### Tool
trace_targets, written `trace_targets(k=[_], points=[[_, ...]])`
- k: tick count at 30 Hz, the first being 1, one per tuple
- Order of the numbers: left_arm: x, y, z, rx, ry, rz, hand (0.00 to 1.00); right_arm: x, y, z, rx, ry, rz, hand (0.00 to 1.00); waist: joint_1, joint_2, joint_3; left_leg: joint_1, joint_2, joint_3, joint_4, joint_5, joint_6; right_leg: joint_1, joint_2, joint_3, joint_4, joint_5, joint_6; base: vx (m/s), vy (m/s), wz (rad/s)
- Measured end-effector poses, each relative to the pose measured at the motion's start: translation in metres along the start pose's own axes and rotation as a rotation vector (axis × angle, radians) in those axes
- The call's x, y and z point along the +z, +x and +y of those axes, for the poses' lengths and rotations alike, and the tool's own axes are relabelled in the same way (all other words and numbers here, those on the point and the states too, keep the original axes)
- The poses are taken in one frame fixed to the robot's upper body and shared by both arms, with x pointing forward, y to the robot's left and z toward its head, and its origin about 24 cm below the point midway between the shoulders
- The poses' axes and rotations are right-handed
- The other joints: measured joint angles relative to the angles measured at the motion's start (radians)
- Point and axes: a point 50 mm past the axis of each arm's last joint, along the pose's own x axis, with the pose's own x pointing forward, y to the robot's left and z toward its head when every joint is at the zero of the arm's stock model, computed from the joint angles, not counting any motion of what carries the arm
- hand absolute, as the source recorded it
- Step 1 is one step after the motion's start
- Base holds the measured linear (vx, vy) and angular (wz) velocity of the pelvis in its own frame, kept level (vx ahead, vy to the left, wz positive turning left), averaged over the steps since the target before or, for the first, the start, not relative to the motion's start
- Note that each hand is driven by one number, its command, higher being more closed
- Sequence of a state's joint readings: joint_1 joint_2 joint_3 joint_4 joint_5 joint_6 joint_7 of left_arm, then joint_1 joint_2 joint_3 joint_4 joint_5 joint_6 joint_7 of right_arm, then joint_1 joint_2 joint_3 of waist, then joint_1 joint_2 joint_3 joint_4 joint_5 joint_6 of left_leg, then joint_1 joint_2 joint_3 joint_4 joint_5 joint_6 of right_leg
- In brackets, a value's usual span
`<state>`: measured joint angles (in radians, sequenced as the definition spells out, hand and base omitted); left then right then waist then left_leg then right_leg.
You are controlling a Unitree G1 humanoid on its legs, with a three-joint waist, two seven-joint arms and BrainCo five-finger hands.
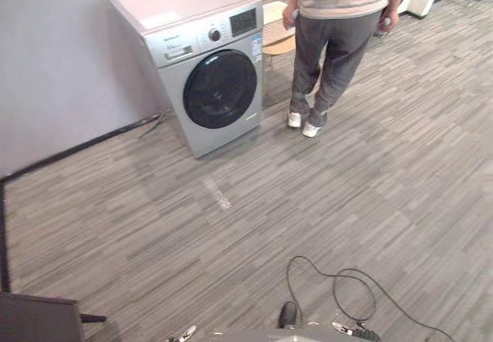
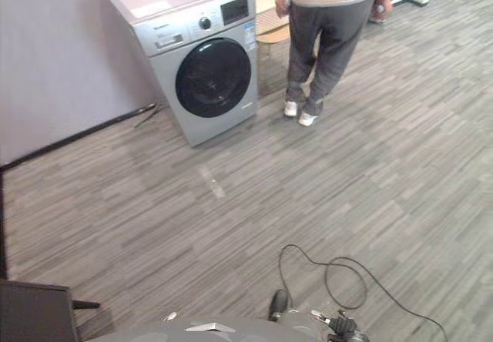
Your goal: Organize washtable
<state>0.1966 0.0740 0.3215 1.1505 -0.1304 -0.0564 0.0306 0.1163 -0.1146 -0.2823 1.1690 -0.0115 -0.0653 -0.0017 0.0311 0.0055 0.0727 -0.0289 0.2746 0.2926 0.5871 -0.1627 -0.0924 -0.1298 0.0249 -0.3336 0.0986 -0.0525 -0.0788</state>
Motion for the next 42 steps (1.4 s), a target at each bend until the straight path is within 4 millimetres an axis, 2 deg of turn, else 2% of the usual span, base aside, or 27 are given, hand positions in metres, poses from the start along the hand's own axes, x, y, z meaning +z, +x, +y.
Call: trace_targets(k=[1, 3, 4, 8, 10, 11, 12, 13, 14, 16, 17, 20, 22, 24, 25, 26, 28, 29, 31, 33, 35, 37, 38, 39, 40, 41, 42], points=[[-0.008, -0.002, -0.002, 0.001, -0.049, 0.021, 0.00, 0.000, 0.000, 0.001, 0.000, 0.026, -0.001, 0.00, 0.009, 0.012, 0.008, -0.069, 0.038, -0.063, 0.210, 0.068, 0.087, 0.029, 0.045, 0.057, 0.009, -0.017, -0.025, -0.29, -0.223, -1.85], [-0.019, -0.005, 0.001, 0.008, -0.051, 0.044, 0.00, 0.002, 0.000, -0.002, -0.005, 0.021, -0.005, 0.00, 0.031, 0.014, 0.022, -0.138, -0.041, -0.222, 0.362, -0.013, 0.022, 0.050, 0.086, 0.180, 0.037, -0.035, -0.066, -0.30, -0.101, -3.24], [-0.007, -0.005, -0.019, -0.050, -0.040, -0.013, 0.00, 0.010, 0.001, -0.009, -0.023, 0.027, -0.037, 0.00, 0.041, 0.045, 0.064, -0.314, -0.248, -0.408, -0.019, -0.096, 0.015, 0.090, 0.142, 0.463, 0.051, -0.036, -0.067, -0.09, 0.106, -4.07], [0.016, -0.002, -0.023, -0.062, -0.048, -0.108, 0.00, -0.001, -0.003, -0.012, -0.025, 0.002, -0.019, 0.00, 0.036, 0.043, 0.041, -0.300, -0.256, -0.479, -0.243, 0.049, 0.029, 0.133, 0.155, 0.544, 0.085, -0.113, -0.044, 0.16, 0.145, -1.20], [0.021, -0.002, -0.020, -0.054, -0.052, -0.125, 0.00, 0.000, -0.003, -0.002, 0.000, 0.014, -0.038, 0.00, 0.062, -0.002, 0.018, -0.280, -0.283, -0.430, -0.217, 0.055, 0.054, 0.100, 0.131, 0.601, 0.169, -0.201, -0.027, 0.42, 0.116, -0.89], [0.024, -0.002, -0.015, -0.041, -0.051, -0.140, 0.00, 0.000, -0.005, 0.004, 0.016, 0.012, -0.060, 0.00, 0.096, -0.024, 0.017, -0.234, -0.274, -0.330, -0.210, 0.009, 0.077, 0.071, 0.101, 0.602, 0.333, -0.253, 0.045, 0.50, 0.049, -1.50], [0.029, -0.001, -0.010, -0.028, -0.044, -0.149, 0.00, 0.007, -0.004, 0.008, 0.030, -0.006, -0.086, 0.00, 0.083, -0.054, 0.032, -0.206, -0.278, -0.275, -0.185, -0.028, 0.098, -0.034, 0.084, 0.533, 0.600, -0.257, 0.131, 0.41, 0.014, -1.23], [0.032, 0.000, -0.009, -0.024, -0.026, -0.154, 0.00, 0.007, -0.005, 0.007, 0.028, -0.001, -0.089, 0.00, 0.058, -0.058, 0.037, -0.177, -0.283, -0.269, -0.170, -0.057, 0.113, -0.111, 0.055, 0.443, 0.778, -0.187, 0.190, 0.34, 0.036, -0.46], [0.035, 0.000, -0.008, -0.026, -0.002, -0.160, 0.00, 0.000, -0.006, 0.009, 0.029, 0.029, -0.071, 0.00, 0.029, -0.051, 0.042, -0.117, -0.281, -0.269, -0.175, -0.077, 0.130, -0.156, 0.003, 0.347, 0.914, -0.134, 0.183, 0.34, 0.078, -0.10], [0.047, 0.001, -0.013, -0.041, 0.015, -0.194, 0.00, -0.013, -0.009, 0.007, 0.013, 0.057, -0.040, 0.00, 0.018, -0.060, 0.032, -0.007, -0.258, -0.234, -0.223, -0.120, 0.127, -0.198, -0.094, 0.241, 0.950, -0.165, 0.129, 0.41, 0.051, -0.39], [0.049, 0.001, -0.015, -0.046, 0.014, -0.199, 0.00, -0.013, -0.009, 0.008, 0.014, 0.059, -0.039, 0.00, 0.018, -0.060, 0.031, 0.016, -0.252, -0.229, -0.239, -0.137, 0.128, -0.216, -0.108, 0.213, 0.919, -0.174, 0.117, 0.41, -0.025, -0.74], [0.060, 0.003, -0.026, -0.072, 0.015, -0.217, 0.00, -0.013, -0.009, 0.007, 0.008, 0.084, -0.041, 0.00, -0.005, -0.050, 0.030, 0.122, -0.213, -0.224, -0.356, -0.161, 0.114, -0.251, -0.131, 0.116, 0.527, -0.156, 0.133, 0.42, -0.105, -0.43], [0.061, 0.003, -0.042, -0.117, 0.021, -0.204, 0.00, -0.018, -0.009, 0.009, -0.001, 0.154, -0.017, 0.00, -0.020, -0.050, 0.030, 0.181, -0.208, -0.223, -0.415, -0.184, 0.079, -0.234, -0.142, 0.069, 0.196, -0.043, 0.132, 0.51, -0.255, -0.04], [0.045, 0.001, -0.043, -0.123, -0.028, -0.167, 0.00, -0.031, -0.012, -0.001, -0.032, 0.173, 0.021, 0.00, -0.054, -0.005, -0.005, 0.240, -0.150, -0.226, -0.379, -0.207, 0.017, -0.226, -0.118, 0.047, 0.234, -0.006, 0.094, 0.75, -0.360, 0.28], [0.042, 0.001, -0.041, -0.115, -0.043, -0.162, 0.00, -0.035, -0.013, -0.002, -0.033, 0.179, 0.033, 0.00, -0.053, -0.014, -0.012, 0.222, -0.140, -0.234, -0.306, -0.204, 0.007, -0.211, -0.106, 0.049, 0.245, 0.036, 0.080, 0.71, -0.470, 0.17], [0.038, 0.001, -0.044, -0.116, -0.093, -0.149, 0.00, -0.036, -0.014, -0.007, -0.046, 0.191, 0.041, 0.00, -0.048, 0.015, -0.024, 0.152, -0.103, -0.292, -0.087, -0.192, -0.010, -0.188, -0.078, 0.044, 0.282, 0.014, 0.064, 0.45, -0.568, -0.21], [0.039, 0.001, -0.044, -0.112, -0.139, -0.151, 0.00, -0.022, -0.010, -0.010, -0.041, 0.182, -0.004, 0.00, -0.033, 0.030, -0.021, 0.010, -0.091, -0.349, 0.258, 0.041, 0.007, -0.130, -0.026, 0.061, 0.300, -0.065, 0.014, 0.31, -0.469, -0.50], [0.038, 0.000, -0.044, -0.115, -0.141, -0.151, 0.00, -0.013, -0.009, -0.012, -0.039, 0.174, -0.027, 0.00, -0.014, 0.038, -0.012, -0.041, -0.089, -0.363, 0.395, 0.157, -0.012, -0.084, 0.002, 0.086, 0.288, -0.095, -0.018, 0.16, -0.303, -0.80], [0.041, 0.000, -0.045, -0.124, -0.131, -0.162, 0.00, 0.001, -0.004, -0.010, -0.034, 0.171, -0.053, 0.00, -0.003, 0.047, 0.005, -0.186, -0.111, -0.355, 0.607, 0.031, 0.009, 0.059, 0.049, 0.131, 0.216, -0.142, -0.071, 0.08, -0.214, -0.68], [0.053, 0.001, -0.037, -0.115, -0.097, -0.215, 0.00, 0.009, -0.001, 0.000, 0.000, 0.138, -0.051, 0.00, 0.028, 0.014, 0.012, -0.327, -0.180, -0.288, 0.468, -0.067, 0.042, 0.218, 0.042, 0.190, 0.105, -0.162, -0.074, -0.14, -0.053, -0.64], [0.052, 0.001, -0.034, -0.109, -0.078, -0.213, 0.00, 0.025, 0.003, 0.008, 0.023, 0.133, -0.088, 0.00, 0.039, 0.004, 0.018, -0.403, -0.217, -0.255, 0.234, -0.069, 0.040, 0.285, 0.032, 0.233, 0.045, -0.181, -0.037, -0.31, 0.035, -0.74], [0.039, 0.000, -0.029, -0.101, -0.040, -0.181, 0.00, 0.041, 0.004, 0.014, 0.045, 0.098, -0.137, 0.00, 0.066, 0.021, 0.011, -0.428, -0.233, -0.240, -0.288, 0.049, 0.014, 0.393, 0.035, 0.294, -0.052, -0.219, 0.032, -0.29, 0.112, -0.81], [0.035, -0.001, -0.027, -0.097, -0.040, -0.171, 0.00, 0.039, 0.004, 0.012, 0.041, 0.094, -0.134, 0.00, 0.077, 0.024, 0.005, -0.450, -0.237, -0.237, -0.313, 0.056, 0.021, 0.416, 0.033, 0.302, -0.064, -0.238, 0.060, 0.03, 0.239, -0.70], [0.026, -0.002, -0.021, -0.080, -0.030, -0.146, 0.00, 0.034, 0.003, 0.015, 0.048, 0.097, -0.119, 0.00, 0.094, 0.010, -0.002, -0.460, -0.257, -0.218, -0.281, 0.115, 0.089, 0.453, 0.013, 0.331, -0.025, -0.296, 0.093, 0.36, 0.141, -0.65], [0.016, -0.002, -0.017, -0.062, -0.040, -0.107, 0.00, 0.032, 0.003, 0.019, 0.059, 0.099, -0.112, 0.00, 0.093, 0.000, -0.006, -0.446, -0.264, -0.203, -0.241, 0.193, 0.130, 0.428, -0.005, 0.333, 0.108, -0.335, 0.126, 0.63, 0.105, -0.56], [0.006, -0.002, -0.007, -0.028, -0.054, -0.067, 0.00, 0.025, 0.003, 0.022, 0.060, 0.120, -0.091, 0.00, 0.086, -0.034, -0.009, -0.413, -0.289, -0.202, -0.203, 0.203, 0.155, 0.350, -0.031, 0.334, 0.373, -0.326, 0.149, 0.70, -0.031, -0.26], [0.011, -0.001, 0.001, -0.011, -0.042, -0.074, 0.00, 0.015, 0.001, 0.024, 0.061, 0.149, -0.058, 0.00, 0.078, -0.064, -0.007, -0.362, -0.321, -0.194, -0.197, 0.151, 0.167, 0.270, -0.062, 0.350, 0.602, -0.230, 0.172, 0.54, 0.028, 0.12]])
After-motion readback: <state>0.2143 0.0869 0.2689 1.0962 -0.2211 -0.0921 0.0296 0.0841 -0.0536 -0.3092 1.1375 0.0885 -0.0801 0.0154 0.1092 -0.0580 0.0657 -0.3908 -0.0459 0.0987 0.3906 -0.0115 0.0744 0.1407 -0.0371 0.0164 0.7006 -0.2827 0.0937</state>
